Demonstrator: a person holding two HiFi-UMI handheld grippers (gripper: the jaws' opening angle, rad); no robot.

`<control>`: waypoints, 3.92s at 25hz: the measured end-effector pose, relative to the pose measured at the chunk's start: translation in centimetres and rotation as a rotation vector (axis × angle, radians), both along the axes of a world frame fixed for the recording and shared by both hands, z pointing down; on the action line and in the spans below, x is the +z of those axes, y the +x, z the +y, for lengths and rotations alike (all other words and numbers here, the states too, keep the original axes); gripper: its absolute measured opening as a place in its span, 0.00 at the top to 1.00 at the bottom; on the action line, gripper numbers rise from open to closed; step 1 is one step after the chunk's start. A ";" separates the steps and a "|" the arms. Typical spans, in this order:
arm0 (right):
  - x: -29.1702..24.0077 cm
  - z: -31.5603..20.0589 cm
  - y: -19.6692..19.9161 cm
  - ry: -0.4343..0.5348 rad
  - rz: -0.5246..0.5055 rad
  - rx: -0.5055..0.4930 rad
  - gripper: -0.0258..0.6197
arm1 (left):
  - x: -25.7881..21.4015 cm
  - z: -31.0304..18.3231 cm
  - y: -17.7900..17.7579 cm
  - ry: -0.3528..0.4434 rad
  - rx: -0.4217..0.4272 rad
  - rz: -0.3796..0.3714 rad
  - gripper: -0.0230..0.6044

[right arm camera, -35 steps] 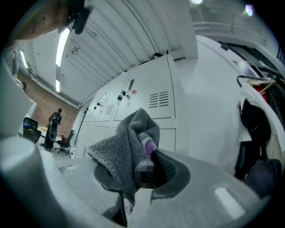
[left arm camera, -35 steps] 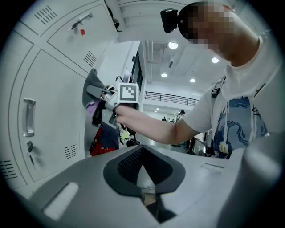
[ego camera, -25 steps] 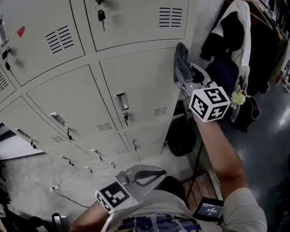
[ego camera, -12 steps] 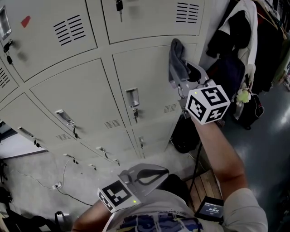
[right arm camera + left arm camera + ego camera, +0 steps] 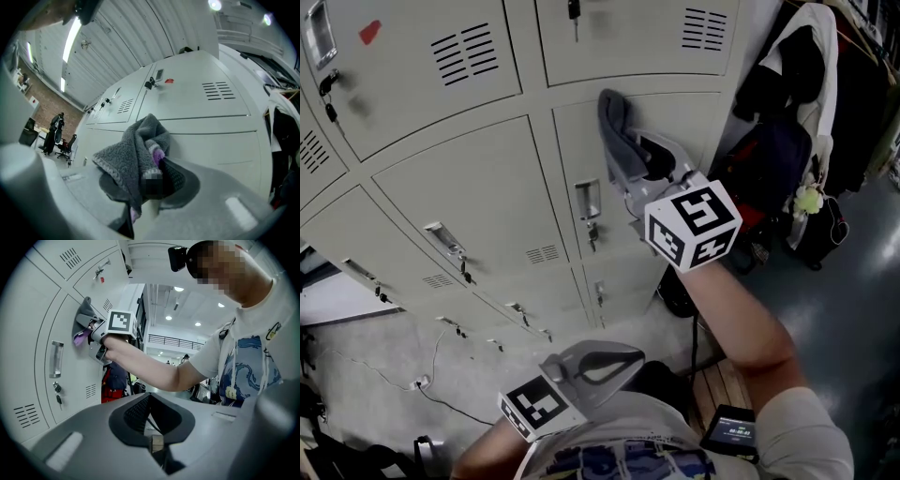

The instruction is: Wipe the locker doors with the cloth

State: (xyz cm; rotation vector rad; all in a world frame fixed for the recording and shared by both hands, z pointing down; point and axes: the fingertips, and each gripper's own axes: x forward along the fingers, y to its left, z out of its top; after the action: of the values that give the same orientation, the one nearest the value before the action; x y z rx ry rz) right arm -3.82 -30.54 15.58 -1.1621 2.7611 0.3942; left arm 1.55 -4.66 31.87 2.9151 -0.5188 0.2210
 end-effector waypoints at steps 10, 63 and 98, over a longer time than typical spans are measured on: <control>0.9 2.0 -6.0 0.000 0.060 -0.091 0.80 | -0.1 0.2 -1.2 0.003 -0.013 0.012 0.96; 5.9 1.7 -5.9 -0.056 0.099 -0.106 0.80 | 0.9 0.2 -1.7 -0.009 -0.037 0.034 0.96; 10.3 -5.6 17.4 -0.162 0.038 0.211 0.80 | 0.9 -0.7 5.0 -0.011 0.064 0.026 0.96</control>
State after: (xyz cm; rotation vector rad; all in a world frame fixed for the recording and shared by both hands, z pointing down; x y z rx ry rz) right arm 13.57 -36.15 25.90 -1.5067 2.7538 0.2166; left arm 6.54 -5.37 32.75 2.9228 -0.4189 0.1935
